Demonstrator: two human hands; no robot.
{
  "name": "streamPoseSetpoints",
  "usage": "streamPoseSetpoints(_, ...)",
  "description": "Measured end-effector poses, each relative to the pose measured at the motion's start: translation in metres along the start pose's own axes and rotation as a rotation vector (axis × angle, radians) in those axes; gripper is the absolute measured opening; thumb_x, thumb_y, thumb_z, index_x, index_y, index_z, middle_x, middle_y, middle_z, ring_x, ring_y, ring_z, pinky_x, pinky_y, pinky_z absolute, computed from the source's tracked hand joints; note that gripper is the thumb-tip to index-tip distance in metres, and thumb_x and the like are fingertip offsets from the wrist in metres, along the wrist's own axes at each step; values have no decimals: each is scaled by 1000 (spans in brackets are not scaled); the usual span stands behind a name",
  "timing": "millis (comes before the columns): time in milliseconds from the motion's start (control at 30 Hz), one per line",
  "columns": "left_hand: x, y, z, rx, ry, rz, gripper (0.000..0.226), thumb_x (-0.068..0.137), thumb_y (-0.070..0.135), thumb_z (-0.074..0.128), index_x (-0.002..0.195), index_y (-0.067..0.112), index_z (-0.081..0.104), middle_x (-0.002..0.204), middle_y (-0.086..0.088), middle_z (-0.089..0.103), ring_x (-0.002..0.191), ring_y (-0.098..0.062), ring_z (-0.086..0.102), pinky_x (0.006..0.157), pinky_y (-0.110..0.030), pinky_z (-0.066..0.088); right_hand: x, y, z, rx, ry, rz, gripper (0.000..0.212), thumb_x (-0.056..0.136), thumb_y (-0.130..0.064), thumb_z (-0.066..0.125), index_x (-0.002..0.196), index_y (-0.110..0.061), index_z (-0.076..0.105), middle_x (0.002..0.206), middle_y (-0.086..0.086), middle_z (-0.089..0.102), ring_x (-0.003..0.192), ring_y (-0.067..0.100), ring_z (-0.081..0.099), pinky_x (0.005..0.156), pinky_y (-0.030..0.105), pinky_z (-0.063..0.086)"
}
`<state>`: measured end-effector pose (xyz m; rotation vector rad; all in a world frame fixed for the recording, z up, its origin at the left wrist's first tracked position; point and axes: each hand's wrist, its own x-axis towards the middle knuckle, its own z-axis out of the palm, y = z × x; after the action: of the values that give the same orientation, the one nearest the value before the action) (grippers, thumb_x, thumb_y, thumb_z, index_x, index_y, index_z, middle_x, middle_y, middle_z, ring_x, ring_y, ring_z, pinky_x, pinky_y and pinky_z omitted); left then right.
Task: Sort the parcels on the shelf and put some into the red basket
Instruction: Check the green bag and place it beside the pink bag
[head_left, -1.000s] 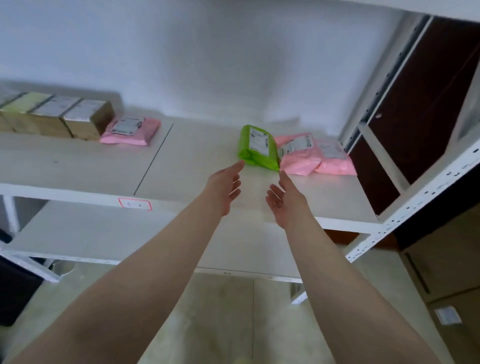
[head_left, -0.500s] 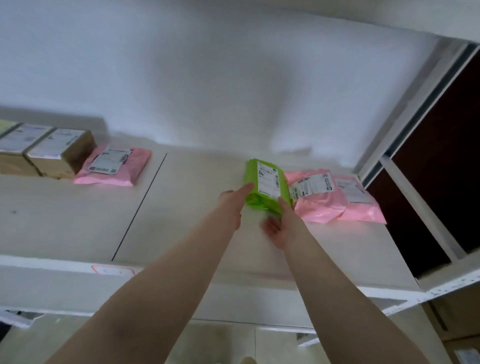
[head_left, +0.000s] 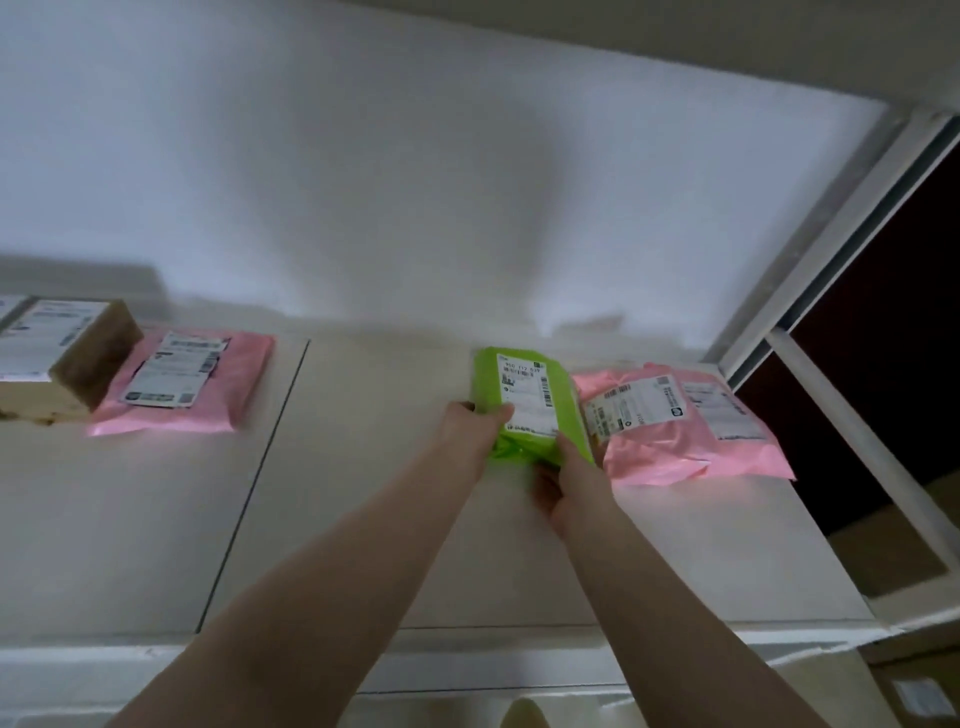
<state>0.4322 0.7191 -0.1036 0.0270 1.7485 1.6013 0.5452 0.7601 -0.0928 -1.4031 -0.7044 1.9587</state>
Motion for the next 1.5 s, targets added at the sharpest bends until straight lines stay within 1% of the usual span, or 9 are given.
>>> streamPoseSetpoints(67,1,2,-23,-19,-18,-1,68,65,33,83,121,5,58,108,-11,71,92,-27,71,82,-44,59,-2,7,8,-57,39,-8,45,82,-28,78,118,-6,63,108,14,70,82,26,68,50,28,54)
streamPoseSetpoints(133,-1,8,-52,-64,-8,3,63,71,29,82,126,8,57,111,-10,71,92,-25,71,80,-40,60,-10,16,20,-124,16,-21,46,78,-35,81,109,-4,67,103,15,71,81,26,68,56,29,53)
streamPoseSetpoints(200,-11,19,-82,-116,-6,22,55,79,24,78,127,9,57,113,-10,71,89,-22,71,67,-31,59,-22,26,37,-143,-49,-30,42,79,-34,80,105,-4,68,99,15,71,80,25,67,63,32,56)
streamPoseSetpoints(267,-20,30,-114,-151,-30,45,51,83,19,75,129,9,56,115,-10,70,82,-18,70,55,-23,56,-36,37,57,-88,-151,-14,38,84,-28,76,111,-3,66,103,15,71,81,23,67,72,32,59)
streamPoseSetpoints(500,-51,53,-206,-264,-109,100,45,86,5,67,129,12,55,116,-6,68,80,-13,68,51,-19,55,-77,79,101,-22,-372,-27,31,90,-15,67,119,-4,66,114,16,72,95,26,69,87,39,57)
streamPoseSetpoints(633,-58,54,-241,-277,-140,160,45,87,-1,64,129,12,55,110,-3,71,85,-17,72,61,-29,60,-97,101,112,6,-471,-36,23,92,-10,63,114,-5,68,105,13,75,83,20,73,74,33,62)
streamPoseSetpoints(833,-58,47,-274,-331,-174,201,51,84,-3,65,132,12,54,120,-6,69,103,-25,69,86,-42,58,-116,119,127,15,-530,-114,22,93,-7,60,113,-7,68,106,12,75,90,23,72,80,36,61)
streamPoseSetpoints(1000,-60,48,-286,-379,-221,235,45,84,-7,62,124,14,58,110,-4,73,91,-19,73,71,-34,61,-125,124,131,8,-556,-152,22,91,-8,61,111,-11,69,105,7,76,92,20,71,87,33,58)
streamPoseSetpoints(1500,-63,53,-284,-431,-245,236,50,86,-9,59,132,10,55,118,-9,70,95,-22,71,79,-38,61,-131,119,134,27,-575,-207,22,92,-7,60,111,-11,69,100,5,77,86,16,73,78,28,61)
